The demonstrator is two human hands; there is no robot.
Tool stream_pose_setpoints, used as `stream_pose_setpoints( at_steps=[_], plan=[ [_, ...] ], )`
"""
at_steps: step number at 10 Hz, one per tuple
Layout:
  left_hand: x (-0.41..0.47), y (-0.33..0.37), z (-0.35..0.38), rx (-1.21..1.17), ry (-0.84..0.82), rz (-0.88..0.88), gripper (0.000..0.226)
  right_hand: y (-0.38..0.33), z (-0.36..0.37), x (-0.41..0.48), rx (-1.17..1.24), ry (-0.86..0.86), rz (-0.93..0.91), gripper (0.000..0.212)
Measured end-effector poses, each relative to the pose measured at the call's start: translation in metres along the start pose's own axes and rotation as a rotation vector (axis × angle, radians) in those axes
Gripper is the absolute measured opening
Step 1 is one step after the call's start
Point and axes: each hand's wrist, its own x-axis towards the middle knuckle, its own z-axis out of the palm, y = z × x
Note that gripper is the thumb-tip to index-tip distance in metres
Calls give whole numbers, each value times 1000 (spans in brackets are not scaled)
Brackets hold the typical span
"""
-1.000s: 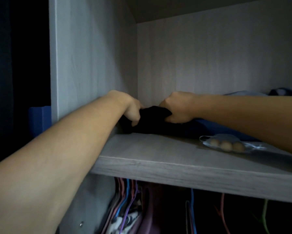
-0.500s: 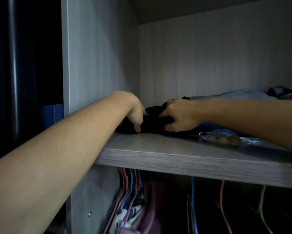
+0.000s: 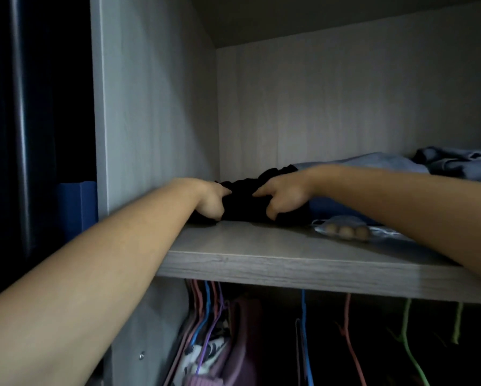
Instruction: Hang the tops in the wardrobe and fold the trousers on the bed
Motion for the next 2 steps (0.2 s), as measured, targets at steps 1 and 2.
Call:
stream_pose_setpoints(
  at_steps=[1, 2],
  plan=[
    [-17, 3, -14, -70, 101, -25, 58, 2, -27, -22, 169, 65, -24, 53],
    [-27, 7, -28, -149, 398, -12, 50, 11, -45, -50, 113, 416, -44, 44]
  ],
)
